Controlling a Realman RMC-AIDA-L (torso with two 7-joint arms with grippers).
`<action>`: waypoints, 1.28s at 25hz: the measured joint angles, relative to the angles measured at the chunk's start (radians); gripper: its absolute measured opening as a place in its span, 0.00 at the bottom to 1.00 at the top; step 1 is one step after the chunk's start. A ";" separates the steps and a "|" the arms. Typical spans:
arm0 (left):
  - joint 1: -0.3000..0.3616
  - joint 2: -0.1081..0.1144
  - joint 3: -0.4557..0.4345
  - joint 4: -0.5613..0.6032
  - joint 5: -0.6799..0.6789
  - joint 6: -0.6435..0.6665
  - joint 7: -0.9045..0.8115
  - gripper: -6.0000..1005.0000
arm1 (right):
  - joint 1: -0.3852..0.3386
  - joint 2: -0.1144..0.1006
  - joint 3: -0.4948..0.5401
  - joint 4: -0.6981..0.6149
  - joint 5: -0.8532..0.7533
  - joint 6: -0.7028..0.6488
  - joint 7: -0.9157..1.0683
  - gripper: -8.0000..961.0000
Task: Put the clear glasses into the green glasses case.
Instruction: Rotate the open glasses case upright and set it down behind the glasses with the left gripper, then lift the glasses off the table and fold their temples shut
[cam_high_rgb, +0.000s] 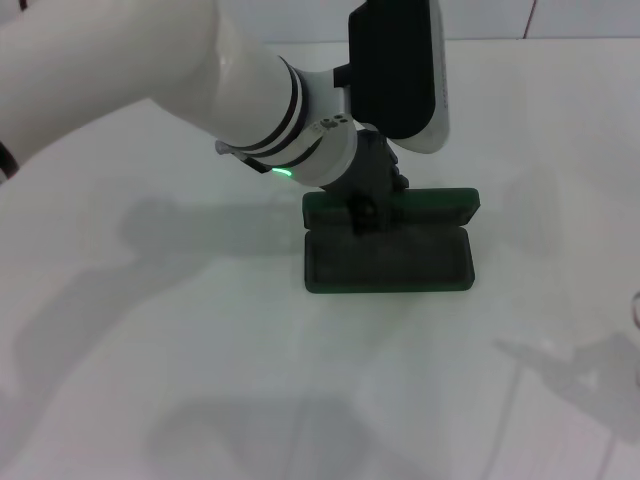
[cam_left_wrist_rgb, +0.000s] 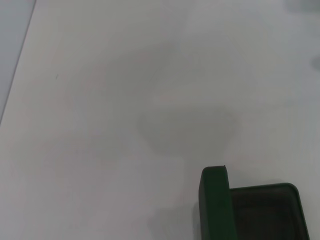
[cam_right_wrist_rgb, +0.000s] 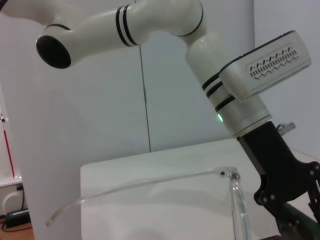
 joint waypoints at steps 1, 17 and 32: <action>0.001 0.000 -0.001 0.000 -0.001 0.000 0.001 0.27 | 0.000 0.000 0.005 0.004 -0.001 0.000 -0.002 0.13; 0.010 -0.002 -0.044 0.179 -0.022 0.124 -0.048 0.31 | -0.012 -0.009 0.062 0.037 -0.003 -0.002 -0.037 0.13; 0.241 0.004 -0.340 0.458 -0.361 0.140 -0.094 0.31 | 0.043 -0.007 0.360 0.162 0.132 0.012 -0.042 0.13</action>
